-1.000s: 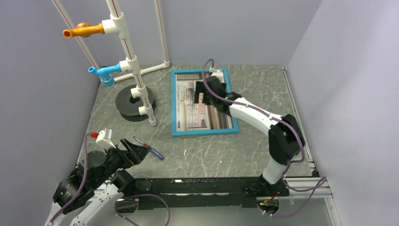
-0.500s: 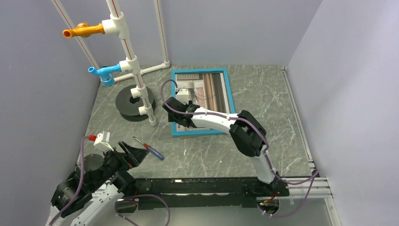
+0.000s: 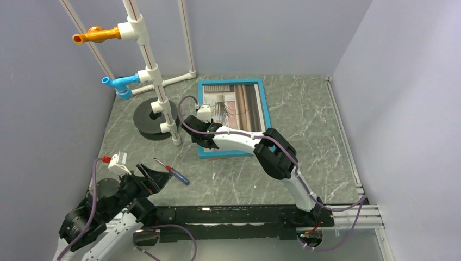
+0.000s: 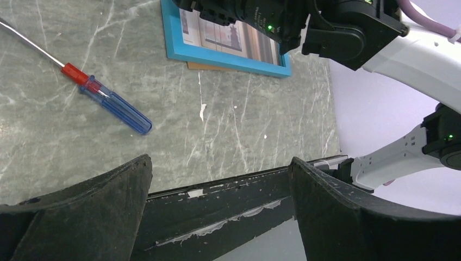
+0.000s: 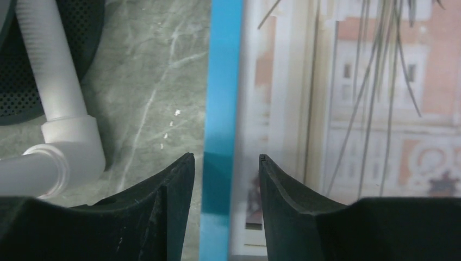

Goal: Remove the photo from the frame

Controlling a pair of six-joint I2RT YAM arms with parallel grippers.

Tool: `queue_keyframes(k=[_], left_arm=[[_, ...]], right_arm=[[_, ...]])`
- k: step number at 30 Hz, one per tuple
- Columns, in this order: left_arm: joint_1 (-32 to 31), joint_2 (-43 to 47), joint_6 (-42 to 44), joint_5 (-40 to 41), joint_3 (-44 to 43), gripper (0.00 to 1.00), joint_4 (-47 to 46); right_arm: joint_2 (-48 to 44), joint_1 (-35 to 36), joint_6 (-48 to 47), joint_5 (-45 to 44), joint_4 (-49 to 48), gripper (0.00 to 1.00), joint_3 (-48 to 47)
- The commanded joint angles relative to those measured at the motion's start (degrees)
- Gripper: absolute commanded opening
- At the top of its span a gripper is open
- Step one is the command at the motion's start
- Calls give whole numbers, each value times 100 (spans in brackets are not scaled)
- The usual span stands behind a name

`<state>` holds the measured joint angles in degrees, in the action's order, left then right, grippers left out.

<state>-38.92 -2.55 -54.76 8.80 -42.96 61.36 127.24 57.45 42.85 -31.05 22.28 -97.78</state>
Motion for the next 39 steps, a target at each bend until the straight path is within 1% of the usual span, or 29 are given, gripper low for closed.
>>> queue_keyframes(k=[1,2,3,7,12,13,16,17,22,25,29,34,39], left_arm=[[14,129,-43,-36,28,97,44],[8,138,-43,-36,17,97,60],[8,139,-43,-36,9,97,74],[14,164,-52,-19,3,97,117],[13,202,-68,-36,41,97,104],[13,202,-68,-36,51,97,104],[9,188,-61,-27,43,97,104],[7,188,-61,-20,43,97,104],[15,150,-40,-28,46,97,61],[12,117,-27,-32,26,97,64],[12,113,-34,-21,16,97,70],[8,144,-43,-22,26,97,53],[10,117,-35,-53,7,97,47]], right_arm=[[332,114,-28,-142,55,44,-441],[395,128,-12,-177,128,41,-516],[446,148,11,-225,177,39,-565],[565,178,145,-275,216,39,-572],[660,176,455,-577,442,38,-550],[664,176,449,-598,439,36,-537],[561,179,369,-455,405,20,-558],[481,179,336,-393,370,16,-567],[-45,172,180,-255,275,9,-611],[-360,140,169,-221,353,1,-680],[-781,0,307,201,343,0,-569],[-1223,-256,449,1201,-94,0,-95],[-1524,-393,451,1525,-496,0,350]])
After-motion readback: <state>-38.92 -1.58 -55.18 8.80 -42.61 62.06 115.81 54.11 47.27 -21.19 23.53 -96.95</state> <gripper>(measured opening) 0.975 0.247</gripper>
